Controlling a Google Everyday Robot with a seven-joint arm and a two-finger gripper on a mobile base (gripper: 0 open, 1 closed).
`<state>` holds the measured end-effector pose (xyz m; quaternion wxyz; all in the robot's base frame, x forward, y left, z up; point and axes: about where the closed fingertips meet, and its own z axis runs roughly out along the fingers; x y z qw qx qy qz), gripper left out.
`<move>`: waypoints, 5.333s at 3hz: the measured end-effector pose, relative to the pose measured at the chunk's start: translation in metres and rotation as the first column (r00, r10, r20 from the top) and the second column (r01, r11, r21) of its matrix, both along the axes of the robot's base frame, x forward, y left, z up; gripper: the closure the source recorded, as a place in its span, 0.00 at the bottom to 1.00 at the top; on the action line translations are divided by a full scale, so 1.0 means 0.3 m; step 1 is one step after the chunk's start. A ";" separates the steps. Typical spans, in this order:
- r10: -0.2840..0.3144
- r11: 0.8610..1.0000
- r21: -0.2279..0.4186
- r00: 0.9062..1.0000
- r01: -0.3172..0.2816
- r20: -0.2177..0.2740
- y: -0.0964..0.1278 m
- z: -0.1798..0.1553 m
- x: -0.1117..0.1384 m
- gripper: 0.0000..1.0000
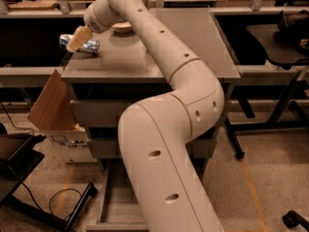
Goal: Place redbull can into bottom drawer
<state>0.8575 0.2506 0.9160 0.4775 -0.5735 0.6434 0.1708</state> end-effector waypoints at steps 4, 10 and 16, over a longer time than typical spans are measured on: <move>-0.007 0.970 -0.243 0.999 -0.006 -0.049 -0.017 -0.134 -0.014 0.18; -0.117 0.975 -0.196 0.993 0.107 -0.036 -0.201 -0.005 0.017 1.00; -0.222 0.879 0.382 0.954 0.286 -0.202 -0.723 0.122 -0.854 1.00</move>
Offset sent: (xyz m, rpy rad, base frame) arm 0.0225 -0.0112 -0.0162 -0.2560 0.0302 -0.0052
